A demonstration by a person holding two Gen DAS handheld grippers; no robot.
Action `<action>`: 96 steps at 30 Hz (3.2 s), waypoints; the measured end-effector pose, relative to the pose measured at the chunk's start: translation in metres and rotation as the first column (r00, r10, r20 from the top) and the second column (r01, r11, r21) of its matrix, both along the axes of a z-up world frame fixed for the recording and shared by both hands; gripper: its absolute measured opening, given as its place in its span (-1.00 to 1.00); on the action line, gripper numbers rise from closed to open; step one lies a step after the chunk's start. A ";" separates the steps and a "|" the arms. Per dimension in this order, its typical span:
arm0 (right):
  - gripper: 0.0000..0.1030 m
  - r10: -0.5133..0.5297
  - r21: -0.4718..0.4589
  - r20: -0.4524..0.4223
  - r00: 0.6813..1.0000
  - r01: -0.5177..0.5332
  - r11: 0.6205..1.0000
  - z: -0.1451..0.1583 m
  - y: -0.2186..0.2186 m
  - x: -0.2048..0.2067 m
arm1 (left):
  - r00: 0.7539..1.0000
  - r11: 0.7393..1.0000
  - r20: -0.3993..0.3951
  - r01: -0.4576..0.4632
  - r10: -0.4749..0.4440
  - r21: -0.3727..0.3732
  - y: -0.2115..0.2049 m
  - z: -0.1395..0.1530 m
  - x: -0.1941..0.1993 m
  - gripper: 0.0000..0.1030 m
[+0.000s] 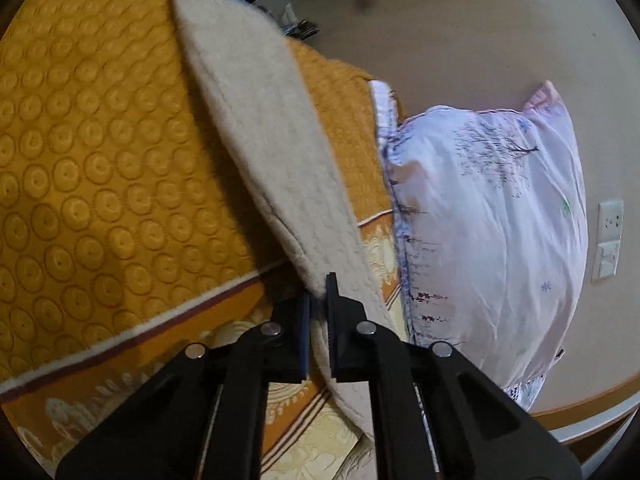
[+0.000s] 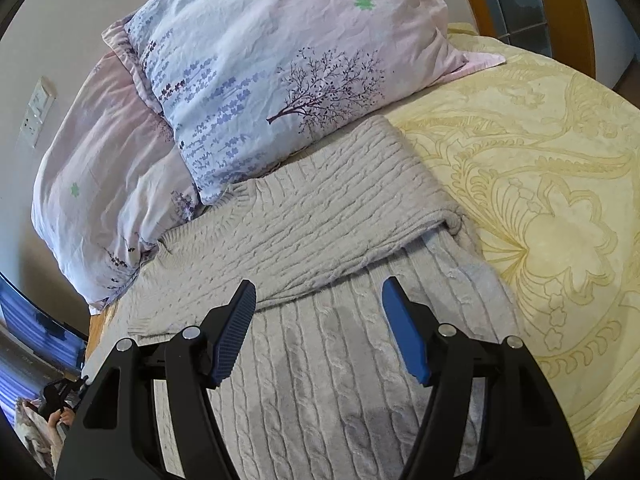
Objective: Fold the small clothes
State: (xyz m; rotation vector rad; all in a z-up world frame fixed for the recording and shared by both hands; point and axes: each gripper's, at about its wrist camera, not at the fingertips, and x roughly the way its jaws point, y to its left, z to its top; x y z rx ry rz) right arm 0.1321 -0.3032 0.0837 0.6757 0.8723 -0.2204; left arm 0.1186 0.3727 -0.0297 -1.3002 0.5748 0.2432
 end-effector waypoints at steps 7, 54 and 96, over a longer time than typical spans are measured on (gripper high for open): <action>0.31 0.018 -0.013 0.022 1.000 -0.017 1.000 0.003 0.002 0.000 | 0.971 0.990 0.199 0.120 -0.133 0.075 -0.051 0.063 0.022 -0.89; -0.73 0.863 -0.489 -0.179 0.473 -0.804 0.339 -0.019 0.296 0.125 | 0.838 0.824 0.022 0.530 -0.545 0.200 -0.208 0.013 0.065 -0.18; -0.86 0.000 0.119 0.043 0.999 -0.005 0.993 -0.013 -0.031 0.037 | 0.830 0.815 0.026 0.539 -0.557 0.213 -0.209 0.014 0.065 -0.12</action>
